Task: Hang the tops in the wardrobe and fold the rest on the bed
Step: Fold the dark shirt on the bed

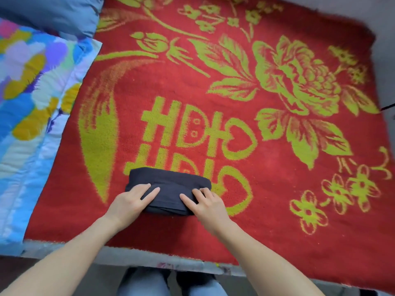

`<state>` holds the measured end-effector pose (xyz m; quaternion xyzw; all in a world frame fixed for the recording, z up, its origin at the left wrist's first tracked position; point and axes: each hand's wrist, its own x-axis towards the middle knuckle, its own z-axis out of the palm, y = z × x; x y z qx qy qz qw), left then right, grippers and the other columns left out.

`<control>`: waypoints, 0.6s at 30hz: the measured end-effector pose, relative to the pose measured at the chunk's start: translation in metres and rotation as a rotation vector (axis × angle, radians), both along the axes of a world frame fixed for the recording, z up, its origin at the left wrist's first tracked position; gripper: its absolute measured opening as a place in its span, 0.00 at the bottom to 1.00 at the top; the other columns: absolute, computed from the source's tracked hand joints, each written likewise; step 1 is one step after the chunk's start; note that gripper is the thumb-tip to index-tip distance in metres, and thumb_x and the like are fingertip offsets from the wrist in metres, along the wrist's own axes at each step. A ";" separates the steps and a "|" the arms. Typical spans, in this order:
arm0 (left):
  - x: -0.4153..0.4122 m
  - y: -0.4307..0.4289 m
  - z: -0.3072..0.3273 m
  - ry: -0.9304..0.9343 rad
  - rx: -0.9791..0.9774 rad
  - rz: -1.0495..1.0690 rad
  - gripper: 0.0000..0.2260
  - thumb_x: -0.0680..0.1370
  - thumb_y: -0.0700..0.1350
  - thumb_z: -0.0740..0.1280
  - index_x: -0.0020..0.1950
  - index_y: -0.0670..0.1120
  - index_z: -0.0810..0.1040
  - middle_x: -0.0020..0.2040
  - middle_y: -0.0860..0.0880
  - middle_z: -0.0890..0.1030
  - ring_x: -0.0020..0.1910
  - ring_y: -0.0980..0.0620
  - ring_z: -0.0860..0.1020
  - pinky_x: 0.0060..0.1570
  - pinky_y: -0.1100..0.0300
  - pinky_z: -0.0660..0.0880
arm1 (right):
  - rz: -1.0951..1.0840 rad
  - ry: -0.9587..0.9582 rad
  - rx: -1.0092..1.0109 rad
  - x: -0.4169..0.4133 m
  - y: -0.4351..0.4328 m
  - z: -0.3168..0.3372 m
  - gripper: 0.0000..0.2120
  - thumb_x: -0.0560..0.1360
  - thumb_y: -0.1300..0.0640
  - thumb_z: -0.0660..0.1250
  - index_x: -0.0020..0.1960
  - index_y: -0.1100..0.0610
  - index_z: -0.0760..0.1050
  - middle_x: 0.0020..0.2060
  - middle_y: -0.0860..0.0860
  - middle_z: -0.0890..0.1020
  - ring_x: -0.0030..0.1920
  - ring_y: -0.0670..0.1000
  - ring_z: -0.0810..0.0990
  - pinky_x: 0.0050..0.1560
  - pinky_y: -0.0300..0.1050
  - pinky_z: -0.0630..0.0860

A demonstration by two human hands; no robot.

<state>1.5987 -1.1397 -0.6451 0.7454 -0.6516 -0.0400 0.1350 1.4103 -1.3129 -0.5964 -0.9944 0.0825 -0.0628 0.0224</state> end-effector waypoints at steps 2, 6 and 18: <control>0.003 -0.022 0.039 -0.046 -0.025 -0.006 0.24 0.67 0.31 0.54 0.62 0.44 0.69 0.48 0.38 0.82 0.45 0.44 0.83 0.24 0.59 0.77 | 0.026 0.001 -0.047 -0.001 -0.023 0.038 0.30 0.59 0.61 0.70 0.59 0.52 0.67 0.40 0.53 0.81 0.35 0.54 0.79 0.31 0.40 0.74; 0.000 -0.053 0.115 -0.077 -0.048 0.044 0.34 0.57 0.26 0.69 0.61 0.44 0.70 0.47 0.38 0.82 0.44 0.44 0.83 0.22 0.59 0.76 | 0.052 -0.023 -0.091 -0.004 -0.056 0.105 0.40 0.50 0.64 0.76 0.60 0.52 0.68 0.41 0.55 0.82 0.37 0.55 0.80 0.31 0.42 0.76; -0.080 -0.043 0.283 -0.355 -0.139 0.272 0.28 0.60 0.30 0.62 0.60 0.46 0.69 0.45 0.41 0.83 0.42 0.46 0.83 0.20 0.63 0.72 | 0.326 -0.170 -0.198 -0.031 -0.090 0.249 0.31 0.52 0.64 0.80 0.54 0.53 0.81 0.39 0.53 0.82 0.33 0.54 0.79 0.23 0.38 0.73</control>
